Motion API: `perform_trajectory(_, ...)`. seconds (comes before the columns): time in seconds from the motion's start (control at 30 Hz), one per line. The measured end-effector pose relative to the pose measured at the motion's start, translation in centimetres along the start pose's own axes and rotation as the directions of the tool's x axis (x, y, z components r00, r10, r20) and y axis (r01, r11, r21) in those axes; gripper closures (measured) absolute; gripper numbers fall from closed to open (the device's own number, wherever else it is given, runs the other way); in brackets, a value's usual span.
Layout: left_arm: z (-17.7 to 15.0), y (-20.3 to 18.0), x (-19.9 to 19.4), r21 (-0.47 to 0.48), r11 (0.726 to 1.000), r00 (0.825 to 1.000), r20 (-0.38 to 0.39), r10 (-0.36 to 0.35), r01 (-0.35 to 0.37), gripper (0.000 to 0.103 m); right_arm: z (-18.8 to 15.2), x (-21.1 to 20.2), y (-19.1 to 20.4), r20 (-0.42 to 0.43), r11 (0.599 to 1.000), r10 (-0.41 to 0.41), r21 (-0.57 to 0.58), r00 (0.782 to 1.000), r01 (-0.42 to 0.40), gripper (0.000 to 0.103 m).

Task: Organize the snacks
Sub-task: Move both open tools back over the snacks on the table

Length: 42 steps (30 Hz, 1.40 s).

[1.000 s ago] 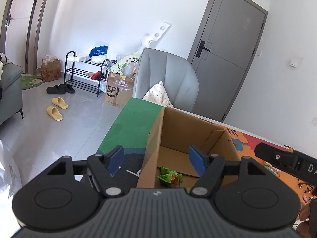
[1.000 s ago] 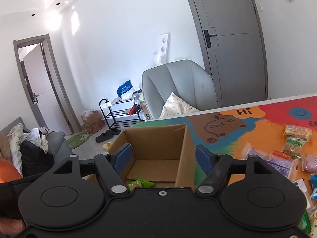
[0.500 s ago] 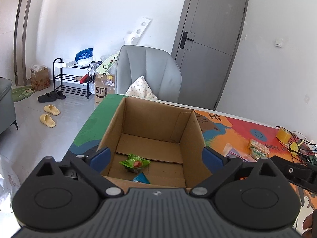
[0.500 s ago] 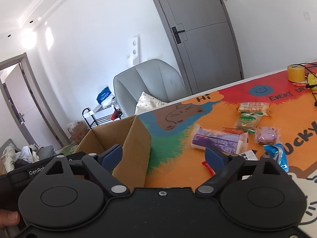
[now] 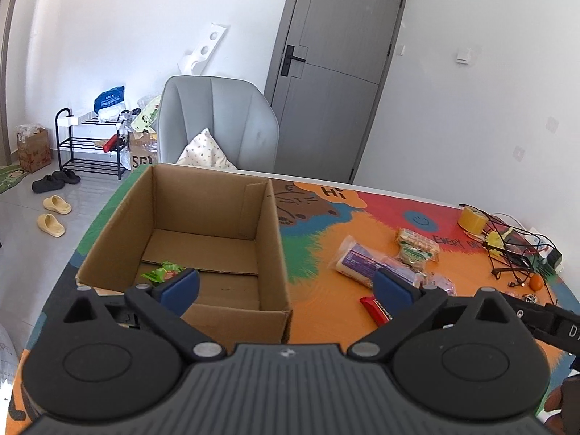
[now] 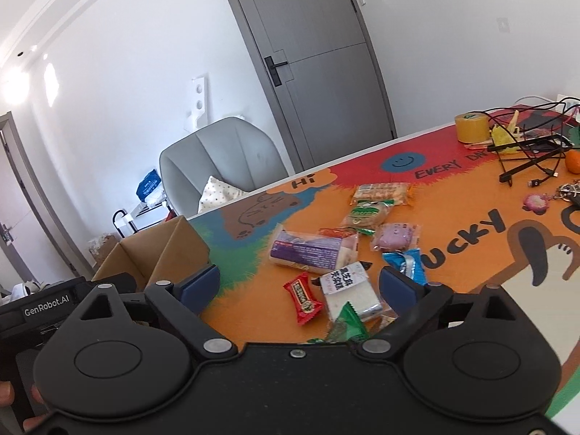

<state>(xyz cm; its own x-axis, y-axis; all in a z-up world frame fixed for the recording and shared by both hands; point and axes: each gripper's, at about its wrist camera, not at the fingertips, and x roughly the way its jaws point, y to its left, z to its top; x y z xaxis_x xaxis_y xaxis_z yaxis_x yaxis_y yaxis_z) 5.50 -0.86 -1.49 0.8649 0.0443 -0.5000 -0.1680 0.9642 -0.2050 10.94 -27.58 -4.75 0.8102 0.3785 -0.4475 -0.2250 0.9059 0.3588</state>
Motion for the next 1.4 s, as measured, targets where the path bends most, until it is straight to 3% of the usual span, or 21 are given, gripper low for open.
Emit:
perform_trajectory(0.47, -2.0, -5.2, 2.2, 0.069, 0.989, 0.990, -0.064, -0.127, 0.132, 0.002, -0.2, -1.8, -4.3, -0.021, 0.993, -0.109, 0.045, 0.994, 0.110, 0.010)
perform_trajectory(0.7, -3.3, -7.0, 3.3, 0.093, 0.983, 0.984, -0.092, -0.150, 0.158, 0.004, -1.7, -1.2, -6.2, -0.083, 0.990, -0.114, 0.068, 0.990, 0.120, 0.033)
perform_trajectory(0.9, -4.5, -8.3, 4.8, 0.117, 0.978, 0.980, -0.122, -0.157, 0.171, 0.005, -2.9, 0.1, -7.5, -0.123, 0.988, -0.103, 0.098, 0.987, 0.116, 0.043)
perform_trajectory(1.4, -7.3, -12.1, 9.2, 0.164, 0.965, 0.957, -0.240, -0.163, 0.206, 0.011, -4.2, 1.2, -10.6, -0.164, 0.982, -0.096, 0.145, 0.982, 0.120, 0.045)
